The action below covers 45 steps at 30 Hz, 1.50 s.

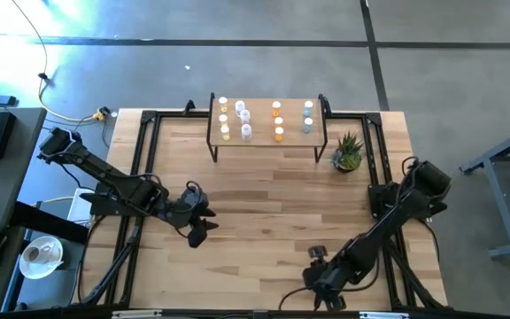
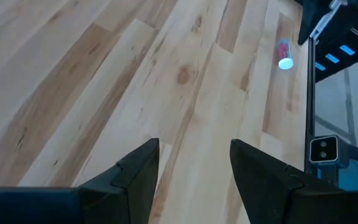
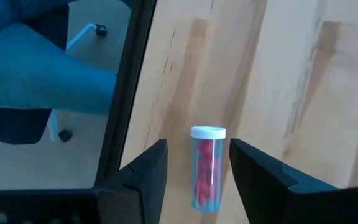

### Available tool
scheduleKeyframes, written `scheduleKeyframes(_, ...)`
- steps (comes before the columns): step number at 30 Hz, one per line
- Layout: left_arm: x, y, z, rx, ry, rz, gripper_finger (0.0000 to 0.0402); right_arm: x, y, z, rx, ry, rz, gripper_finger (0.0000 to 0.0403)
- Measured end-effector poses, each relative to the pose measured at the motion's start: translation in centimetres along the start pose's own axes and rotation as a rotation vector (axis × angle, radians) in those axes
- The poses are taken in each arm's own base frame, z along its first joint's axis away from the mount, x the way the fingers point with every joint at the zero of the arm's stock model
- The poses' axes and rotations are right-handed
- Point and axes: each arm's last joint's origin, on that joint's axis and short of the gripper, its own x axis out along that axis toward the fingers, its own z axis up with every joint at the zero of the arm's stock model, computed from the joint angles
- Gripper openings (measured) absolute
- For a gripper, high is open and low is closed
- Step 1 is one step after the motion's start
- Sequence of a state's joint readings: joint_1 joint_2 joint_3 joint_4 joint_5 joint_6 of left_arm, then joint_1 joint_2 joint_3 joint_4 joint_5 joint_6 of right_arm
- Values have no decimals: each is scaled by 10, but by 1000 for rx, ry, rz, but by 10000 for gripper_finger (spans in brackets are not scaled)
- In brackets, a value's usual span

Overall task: Pick and place medicine bottles onto shelf by color
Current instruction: Put the blue pill bottle on the shelf aligned with the other blue pill bottles

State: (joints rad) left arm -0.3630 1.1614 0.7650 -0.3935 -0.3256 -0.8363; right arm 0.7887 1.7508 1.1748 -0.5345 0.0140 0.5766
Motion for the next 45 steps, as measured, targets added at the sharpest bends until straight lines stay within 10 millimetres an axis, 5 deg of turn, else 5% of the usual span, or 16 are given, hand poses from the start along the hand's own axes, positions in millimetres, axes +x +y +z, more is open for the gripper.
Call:
scheduleKeyframes(20,0,0,0,2,2,2,188,46,-6,-9,86,121,-47,162)
scheduleKeyframes(35,0,0,0,3,4,4,188,47,-8,-9,112,120,-61,88)
scheduleKeyframes(45,0,0,0,3,4,4,188,44,-5,0,110,39,-84,82)
